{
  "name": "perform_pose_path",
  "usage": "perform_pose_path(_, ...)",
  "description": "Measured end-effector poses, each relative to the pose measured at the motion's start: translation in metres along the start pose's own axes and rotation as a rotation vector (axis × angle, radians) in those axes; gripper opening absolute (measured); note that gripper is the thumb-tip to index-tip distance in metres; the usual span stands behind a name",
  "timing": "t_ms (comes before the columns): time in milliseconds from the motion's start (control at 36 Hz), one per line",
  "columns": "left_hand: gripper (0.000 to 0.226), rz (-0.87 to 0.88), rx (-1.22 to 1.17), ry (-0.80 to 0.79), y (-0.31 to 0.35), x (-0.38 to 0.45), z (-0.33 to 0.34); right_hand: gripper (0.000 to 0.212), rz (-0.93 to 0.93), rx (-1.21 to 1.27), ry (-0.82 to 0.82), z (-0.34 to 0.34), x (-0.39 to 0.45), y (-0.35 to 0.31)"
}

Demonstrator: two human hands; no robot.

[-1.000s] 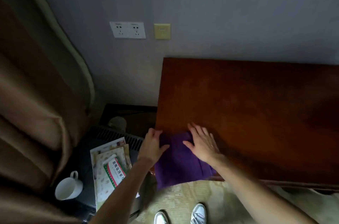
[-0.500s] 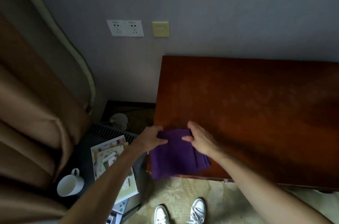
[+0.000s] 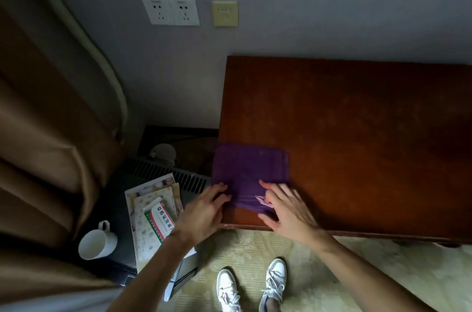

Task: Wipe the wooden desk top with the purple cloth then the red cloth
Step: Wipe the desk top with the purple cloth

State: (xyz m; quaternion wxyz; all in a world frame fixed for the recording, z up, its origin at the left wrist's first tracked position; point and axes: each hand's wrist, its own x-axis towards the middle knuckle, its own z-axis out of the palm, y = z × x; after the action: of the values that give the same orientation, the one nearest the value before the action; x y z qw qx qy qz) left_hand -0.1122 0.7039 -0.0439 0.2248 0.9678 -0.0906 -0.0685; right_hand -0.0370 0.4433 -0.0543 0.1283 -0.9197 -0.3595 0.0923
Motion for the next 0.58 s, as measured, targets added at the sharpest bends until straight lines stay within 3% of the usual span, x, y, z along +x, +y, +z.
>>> perform_pose_path(56,0.035,0.012,-0.057,0.059,-0.003,-0.002,-0.006,0.051,0.013,0.022,0.066,-0.005,0.004,-0.003)
perform_pose_path(167,0.029,-0.060,-0.142,0.197,-0.015,0.003,-0.019,0.051,-0.017,-0.015,0.194,-0.017,0.051,-0.007)
perform_pose_path(333,0.026,-0.255,-0.288,0.337,-0.045,0.013,-0.008,0.066,0.106,-0.069,0.081,0.033,0.114,-0.029)
perform_pose_path(500,0.021,-0.290,-0.337,0.383,-0.058,0.015,0.008,0.072,0.131,-0.104,0.105,0.053,0.069,-0.061)
perform_pose_path(583,0.017,-0.303,-0.340,0.429,-0.059,0.018,0.011,0.073,0.010,-0.116,0.055,0.059,0.041,-0.070)
